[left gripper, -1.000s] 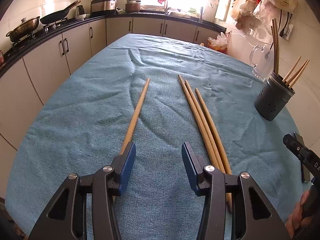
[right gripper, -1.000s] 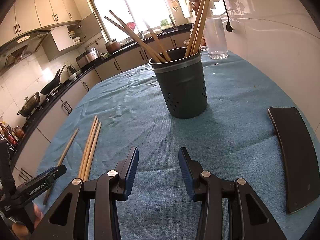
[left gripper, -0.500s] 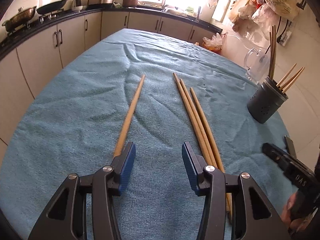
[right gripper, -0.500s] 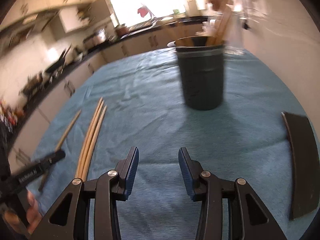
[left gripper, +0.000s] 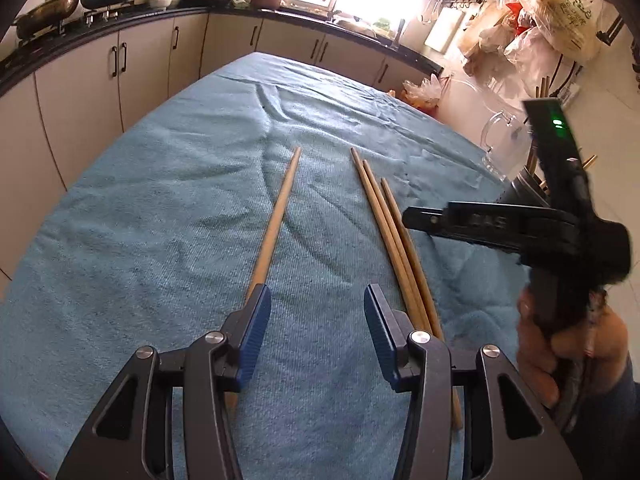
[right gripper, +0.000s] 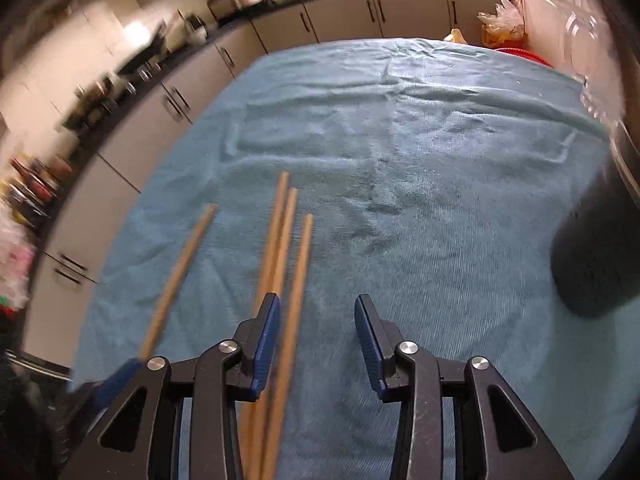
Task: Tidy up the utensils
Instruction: 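Close the right tool on one loose wooden chopstick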
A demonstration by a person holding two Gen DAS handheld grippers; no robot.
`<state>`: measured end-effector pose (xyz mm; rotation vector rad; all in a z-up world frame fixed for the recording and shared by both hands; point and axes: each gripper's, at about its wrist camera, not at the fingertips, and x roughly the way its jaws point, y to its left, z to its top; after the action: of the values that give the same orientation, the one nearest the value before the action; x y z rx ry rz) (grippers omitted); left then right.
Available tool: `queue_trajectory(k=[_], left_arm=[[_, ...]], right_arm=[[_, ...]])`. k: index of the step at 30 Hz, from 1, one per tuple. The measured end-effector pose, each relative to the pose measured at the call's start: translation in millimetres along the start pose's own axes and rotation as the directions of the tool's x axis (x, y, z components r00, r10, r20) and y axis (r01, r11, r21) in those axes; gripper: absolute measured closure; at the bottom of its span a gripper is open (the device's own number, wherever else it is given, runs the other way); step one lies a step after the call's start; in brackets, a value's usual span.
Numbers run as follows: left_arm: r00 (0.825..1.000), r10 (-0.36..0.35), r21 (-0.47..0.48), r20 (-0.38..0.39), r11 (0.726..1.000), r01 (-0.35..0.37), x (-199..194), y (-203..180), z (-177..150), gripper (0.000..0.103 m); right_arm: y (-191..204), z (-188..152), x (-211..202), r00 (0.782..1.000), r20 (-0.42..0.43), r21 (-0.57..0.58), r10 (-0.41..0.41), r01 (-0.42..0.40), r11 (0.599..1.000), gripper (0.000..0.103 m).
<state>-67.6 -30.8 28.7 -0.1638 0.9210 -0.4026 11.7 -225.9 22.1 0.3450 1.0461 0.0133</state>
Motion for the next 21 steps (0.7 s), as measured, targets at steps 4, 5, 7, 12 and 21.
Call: queue_trajectory(k=[4,5,7,12,21], left_arm=[[1.0,-0.002,-0.016,-0.013,1.0,0.002,-0.6,6.2,5.3,0.056],[1.0,-0.004,-0.019,-0.016,1.0,0.004,-0.9,7.0,6.6,0.056],[1.0,-0.001,-0.02,-0.016,1.0,0.001,-2.3,7.8,9.9,0.056],[0.999,0.013,-0.009,-0.044,1.0,-0.013,-0.7,4.4,19.9,0.056],[0.975,-0.051,-0.006,-0.216,0.999,0.051,30.6,-21.2,76.4,0.056]], right_arm=[[11.7,4.1,6.2,0.999,0.0,-0.046,-0.033,0.033,0.998,0.069],[13.5,4.5,7.2,0.999,-0.002,-0.056,-0.034,0.034,0.998,0.069],[16.4,3.6,6.3,1.0,-0.003,-0.076,-0.022,0.022,0.997,0.069],[16.3,-1.3,5.7,0.995,0.014,-0.143,-0.097,0.098,0.985,0.086],[-29.5,-21.1,-17.8,0.998,0.008,-0.01,-0.059,0.059,0.998,0.094]])
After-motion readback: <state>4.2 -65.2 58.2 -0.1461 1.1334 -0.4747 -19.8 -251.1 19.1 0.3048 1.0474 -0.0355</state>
